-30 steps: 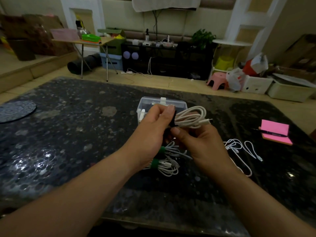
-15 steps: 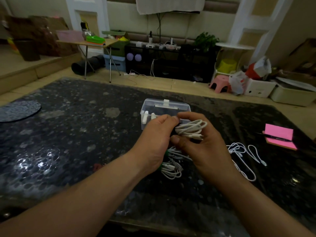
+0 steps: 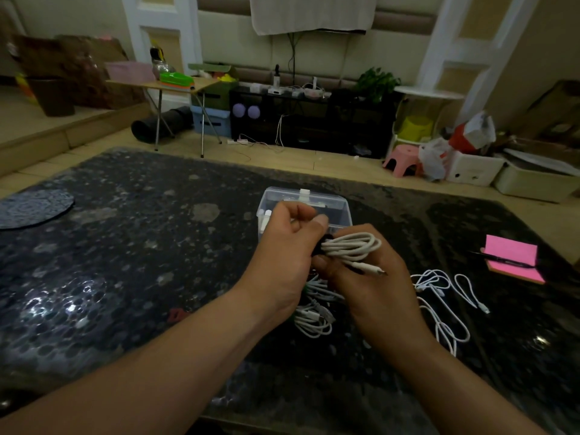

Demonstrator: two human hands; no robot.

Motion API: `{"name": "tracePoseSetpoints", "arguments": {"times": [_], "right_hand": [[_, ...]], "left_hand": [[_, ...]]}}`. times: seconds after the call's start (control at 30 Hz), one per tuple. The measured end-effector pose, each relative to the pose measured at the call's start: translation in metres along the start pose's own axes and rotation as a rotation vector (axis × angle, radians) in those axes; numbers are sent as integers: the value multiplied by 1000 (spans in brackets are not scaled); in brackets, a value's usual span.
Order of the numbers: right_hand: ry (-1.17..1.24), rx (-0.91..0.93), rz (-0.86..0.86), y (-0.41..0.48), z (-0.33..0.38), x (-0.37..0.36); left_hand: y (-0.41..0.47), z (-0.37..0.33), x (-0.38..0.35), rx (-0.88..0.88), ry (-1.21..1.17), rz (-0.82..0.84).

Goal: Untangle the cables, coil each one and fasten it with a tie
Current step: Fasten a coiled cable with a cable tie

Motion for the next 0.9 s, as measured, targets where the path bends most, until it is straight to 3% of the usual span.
{"name": "tracePoseSetpoints", "arguments": {"times": [0.13,0.33,0.63,0.8,0.9], "right_hand": [[-29,-12,-1,-1,-3,-3],[12,-16,-64,-1,0,-6],[-24,-60,-106,6,0,5],[-178,-102,-71,10,-4,13],[-126,-182,-56,11,-6,14]], "left_hand": [[0,-1,0,69,-101,9],[-4,0,-3,34,-81,28],[-14,-8,7,-289,599,193],[-16,-11,14,-305,912,288],[-17,-11,16,-214,1051,402]]}}
Point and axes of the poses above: each hand's wrist, its own y-axis towards the middle knuckle, its own x-axis out of the back of the hand, z = x × y, the point moved 1 cm from there along y, towards the middle knuckle, and after that the axes turned 6 degrees about z, right-handed, at the moved point
